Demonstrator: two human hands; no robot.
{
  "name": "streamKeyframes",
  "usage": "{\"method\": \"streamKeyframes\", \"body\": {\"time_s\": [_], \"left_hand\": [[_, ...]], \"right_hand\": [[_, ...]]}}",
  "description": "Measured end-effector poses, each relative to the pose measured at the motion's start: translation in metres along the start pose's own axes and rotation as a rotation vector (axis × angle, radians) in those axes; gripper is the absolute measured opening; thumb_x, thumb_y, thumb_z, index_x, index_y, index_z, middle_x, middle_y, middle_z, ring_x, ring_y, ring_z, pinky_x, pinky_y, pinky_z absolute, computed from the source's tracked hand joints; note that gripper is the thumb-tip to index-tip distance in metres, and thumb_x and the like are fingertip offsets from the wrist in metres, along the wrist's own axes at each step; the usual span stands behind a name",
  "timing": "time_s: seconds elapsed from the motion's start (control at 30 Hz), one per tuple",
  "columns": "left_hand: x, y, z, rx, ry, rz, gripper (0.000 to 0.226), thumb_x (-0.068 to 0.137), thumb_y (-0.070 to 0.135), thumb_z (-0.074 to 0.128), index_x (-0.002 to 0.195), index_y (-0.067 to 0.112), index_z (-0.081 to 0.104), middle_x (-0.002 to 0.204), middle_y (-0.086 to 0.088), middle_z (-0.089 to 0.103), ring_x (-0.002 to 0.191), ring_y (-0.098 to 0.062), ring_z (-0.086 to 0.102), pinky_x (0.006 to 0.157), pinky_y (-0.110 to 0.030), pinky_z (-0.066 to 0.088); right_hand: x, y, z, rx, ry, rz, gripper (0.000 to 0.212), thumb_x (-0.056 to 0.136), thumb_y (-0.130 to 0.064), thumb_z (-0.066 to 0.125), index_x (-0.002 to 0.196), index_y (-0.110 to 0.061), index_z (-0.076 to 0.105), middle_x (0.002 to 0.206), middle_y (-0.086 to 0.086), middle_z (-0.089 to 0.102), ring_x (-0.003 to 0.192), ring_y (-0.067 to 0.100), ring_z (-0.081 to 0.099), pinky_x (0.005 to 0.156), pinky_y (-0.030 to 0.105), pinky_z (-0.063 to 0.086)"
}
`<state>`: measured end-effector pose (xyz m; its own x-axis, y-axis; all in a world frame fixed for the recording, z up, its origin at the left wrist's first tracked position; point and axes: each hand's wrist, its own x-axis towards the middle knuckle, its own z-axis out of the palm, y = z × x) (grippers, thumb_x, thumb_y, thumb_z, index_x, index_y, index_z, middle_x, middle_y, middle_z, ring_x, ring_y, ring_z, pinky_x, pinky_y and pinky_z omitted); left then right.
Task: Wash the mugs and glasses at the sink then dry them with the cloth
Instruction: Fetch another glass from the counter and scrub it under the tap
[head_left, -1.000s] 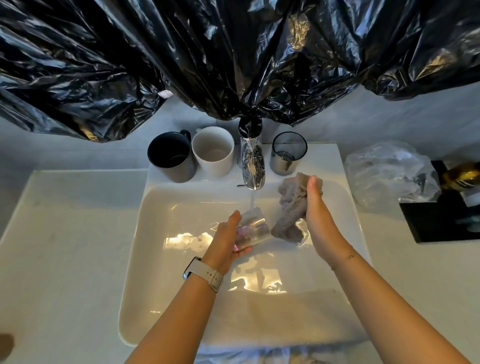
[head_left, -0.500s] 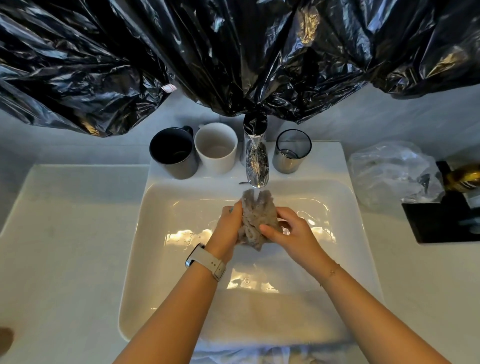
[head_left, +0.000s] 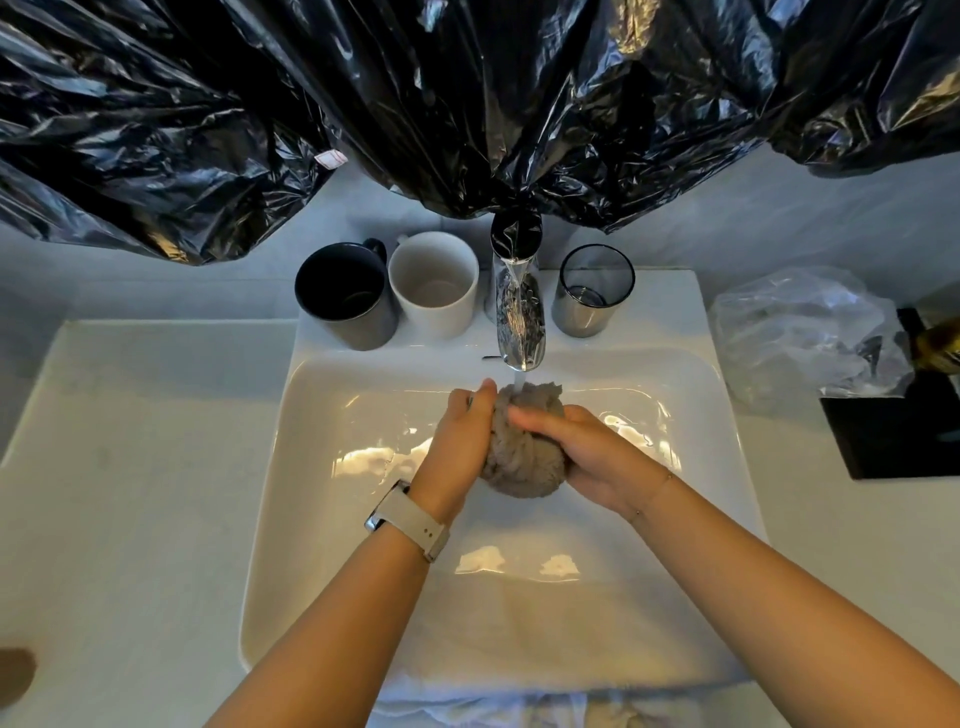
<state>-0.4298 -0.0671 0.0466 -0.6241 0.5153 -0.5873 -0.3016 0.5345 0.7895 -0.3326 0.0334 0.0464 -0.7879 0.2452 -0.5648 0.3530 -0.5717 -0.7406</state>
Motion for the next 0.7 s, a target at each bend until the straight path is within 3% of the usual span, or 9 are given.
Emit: {"method": "streamKeyframes", "body": {"time_s": [0.1, 0.17, 0.23, 0.3, 0.4, 0.47, 0.53, 0.6, 0.7], "left_hand": [[-0.006, -0.009, 0.005, 0.127, 0.171, 0.205, 0.037, 0.102, 0.048, 0.036, 0.104, 0.013, 0.050, 0.099, -0.005, 0.060, 0.091, -0.018, 0.060, 0.075, -0.036, 0.048], [-0.004, -0.012, 0.003, 0.124, 0.203, 0.260, 0.033, 0.104, 0.044, 0.035, 0.095, 0.015, 0.048, 0.093, -0.003, 0.056, 0.087, -0.018, 0.058, 0.070, -0.035, 0.044], [0.007, -0.011, -0.004, 0.123, 0.109, 0.184, 0.033, 0.106, 0.034, 0.032, 0.087, 0.010, 0.046, 0.088, -0.006, 0.054, 0.084, -0.024, 0.056, 0.070, -0.034, 0.045], [0.013, -0.009, -0.010, -0.032, -0.032, -0.003, 0.030, 0.103, 0.026, 0.033, 0.086, 0.009, 0.050, 0.083, -0.015, 0.055, 0.082, -0.026, 0.055, 0.071, -0.031, 0.045], [0.014, -0.006, -0.012, -0.233, -0.111, -0.217, 0.040, 0.102, 0.025, 0.038, 0.072, 0.007, 0.057, 0.068, -0.010, 0.064, 0.071, -0.023, 0.060, 0.064, -0.028, 0.049], [0.018, -0.003, -0.008, -0.255, -0.081, -0.202, 0.039, 0.101, 0.025, 0.037, 0.073, 0.007, 0.056, 0.070, -0.012, 0.063, 0.075, -0.024, 0.060, 0.064, -0.029, 0.049], [0.021, 0.001, -0.005, -0.203, -0.021, -0.093, 0.030, 0.101, 0.024, 0.035, 0.088, 0.008, 0.055, 0.084, -0.018, 0.056, 0.084, -0.026, 0.055, 0.070, -0.035, 0.048], [0.021, -0.002, -0.001, 0.019, 0.053, 0.076, 0.027, 0.105, 0.024, 0.033, 0.100, 0.007, 0.054, 0.098, -0.017, 0.056, 0.093, -0.026, 0.054, 0.081, -0.039, 0.047], [0.011, -0.010, 0.005, 0.170, 0.236, 0.283, 0.030, 0.106, 0.031, 0.034, 0.099, 0.008, 0.052, 0.090, -0.003, 0.059, 0.086, -0.022, 0.056, 0.075, -0.038, 0.044]], "right_hand": [[0.008, -0.003, 0.006, 0.081, 0.021, 0.072, 0.054, 0.077, -0.049, 0.068, 0.114, -0.009, 0.070, 0.115, 0.013, 0.071, 0.110, 0.025, 0.067, 0.095, 0.039, 0.052], [0.009, -0.002, 0.005, 0.075, -0.037, 0.091, 0.058, 0.077, -0.049, 0.066, 0.120, -0.009, 0.066, 0.119, 0.011, 0.070, 0.113, 0.024, 0.065, 0.098, 0.039, 0.051], [0.007, 0.002, 0.004, -0.017, -0.101, 0.076, 0.045, 0.076, -0.038, 0.071, 0.113, -0.013, 0.068, 0.112, 0.007, 0.073, 0.107, 0.019, 0.068, 0.092, 0.032, 0.055], [0.005, 0.007, 0.004, -0.242, -0.105, -0.002, 0.029, 0.074, -0.023, 0.079, 0.102, -0.019, 0.071, 0.098, -0.003, 0.077, 0.096, 0.010, 0.071, 0.086, 0.022, 0.056], [0.009, 0.013, 0.010, -0.489, -0.019, -0.165, 0.028, 0.075, -0.001, 0.080, 0.093, -0.021, 0.071, 0.085, -0.012, 0.073, 0.082, -0.001, 0.068, 0.075, 0.012, 0.052], [0.013, 0.016, 0.012, -0.438, 0.083, -0.227, 0.027, 0.075, -0.002, 0.079, 0.088, -0.024, 0.072, 0.084, -0.010, 0.074, 0.082, 0.002, 0.069, 0.074, 0.015, 0.053], [0.016, 0.012, 0.011, -0.306, 0.154, -0.202, 0.022, 0.075, -0.010, 0.081, 0.091, -0.024, 0.074, 0.089, -0.003, 0.076, 0.089, 0.012, 0.072, 0.078, 0.023, 0.056], [0.019, 0.003, 0.009, -0.114, 0.085, -0.082, 0.025, 0.075, -0.021, 0.080, 0.099, -0.020, 0.074, 0.099, 0.005, 0.076, 0.097, 0.020, 0.072, 0.084, 0.033, 0.058], [0.026, -0.014, 0.005, 0.174, -0.067, 0.187, 0.025, 0.074, -0.029, 0.073, 0.096, -0.016, 0.076, 0.099, 0.008, 0.076, 0.093, 0.022, 0.072, 0.085, 0.039, 0.057]]}}
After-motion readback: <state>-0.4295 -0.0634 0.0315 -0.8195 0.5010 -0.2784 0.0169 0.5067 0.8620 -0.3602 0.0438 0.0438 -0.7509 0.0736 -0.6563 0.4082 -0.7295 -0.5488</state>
